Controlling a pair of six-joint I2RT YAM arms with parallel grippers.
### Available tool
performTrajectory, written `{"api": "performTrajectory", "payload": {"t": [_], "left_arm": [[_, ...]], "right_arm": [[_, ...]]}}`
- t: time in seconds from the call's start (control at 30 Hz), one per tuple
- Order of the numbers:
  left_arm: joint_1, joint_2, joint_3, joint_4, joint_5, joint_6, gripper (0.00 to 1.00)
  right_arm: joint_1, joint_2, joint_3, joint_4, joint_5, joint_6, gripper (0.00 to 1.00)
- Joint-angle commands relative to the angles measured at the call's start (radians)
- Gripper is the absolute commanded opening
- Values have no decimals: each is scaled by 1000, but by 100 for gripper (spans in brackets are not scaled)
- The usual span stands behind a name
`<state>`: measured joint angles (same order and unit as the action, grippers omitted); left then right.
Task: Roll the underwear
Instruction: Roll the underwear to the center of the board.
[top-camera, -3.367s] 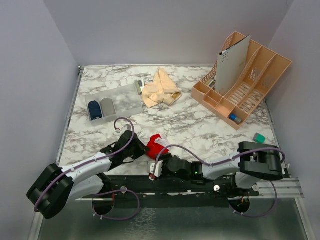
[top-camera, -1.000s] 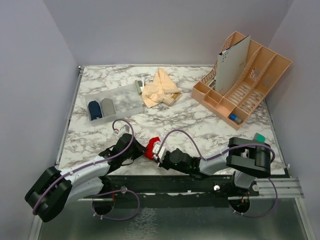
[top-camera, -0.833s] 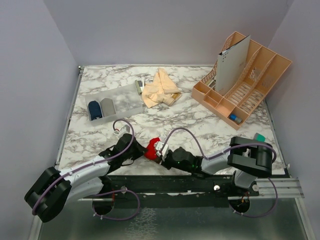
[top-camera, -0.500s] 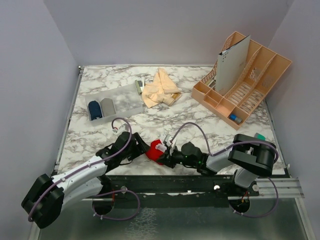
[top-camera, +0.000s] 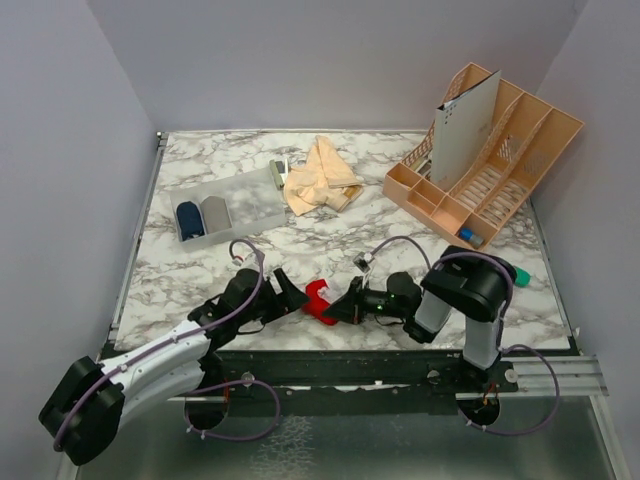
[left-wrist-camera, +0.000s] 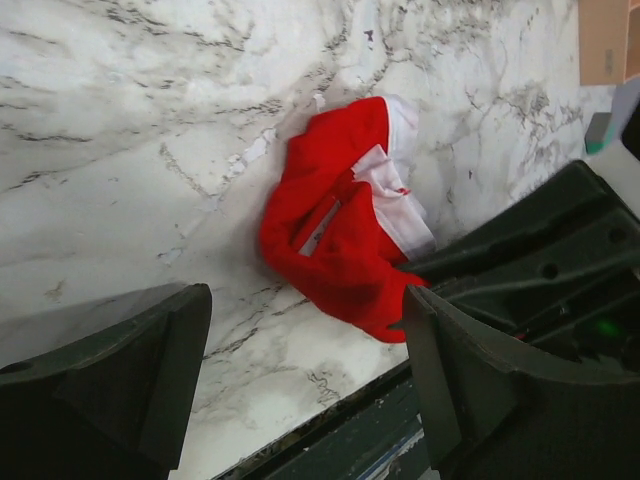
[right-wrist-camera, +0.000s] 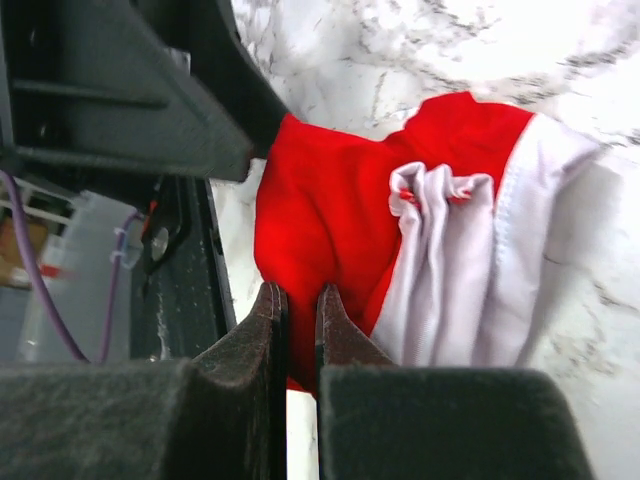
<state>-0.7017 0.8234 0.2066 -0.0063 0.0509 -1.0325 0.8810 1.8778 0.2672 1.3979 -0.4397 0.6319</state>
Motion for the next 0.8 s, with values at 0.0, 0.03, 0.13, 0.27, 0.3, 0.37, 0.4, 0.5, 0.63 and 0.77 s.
{"api": "performTrajectory", "payload": {"t": [0.0, 0.03, 0.13, 0.27, 0.3, 0.37, 0.4, 0.5, 0.63, 0.77], "left_arm": [[1, 39, -1, 126, 104, 54, 82], [1, 48, 2, 132, 106, 59, 82], [-2, 80, -3, 166, 109, 64, 82], [-21, 146, -12, 235, 104, 49, 82], [-25, 170, -11, 245, 101, 49, 82], [-34, 212, -2, 247, 79, 46, 81], [-36, 228, 1, 248, 64, 41, 81], [-41, 259, 9, 254, 3, 30, 81], [-42, 329, 34, 257, -63, 36, 78], [-42, 432, 69, 247, -111, 27, 64]], "right_arm": [[-83, 155, -43, 152, -83, 273, 6], [-98, 198, -50, 220, -89, 315, 6], [-139, 322, -49, 350, -106, 442, 7], [-152, 365, -51, 351, -78, 470, 7], [-153, 363, -58, 351, -66, 471, 8], [-159, 356, -66, 351, -60, 474, 8], [-162, 358, -68, 351, -60, 476, 8], [-167, 382, -66, 352, -68, 492, 8], [-168, 401, -57, 352, -93, 480, 9], [-172, 377, -68, 352, -93, 462, 11]]}}
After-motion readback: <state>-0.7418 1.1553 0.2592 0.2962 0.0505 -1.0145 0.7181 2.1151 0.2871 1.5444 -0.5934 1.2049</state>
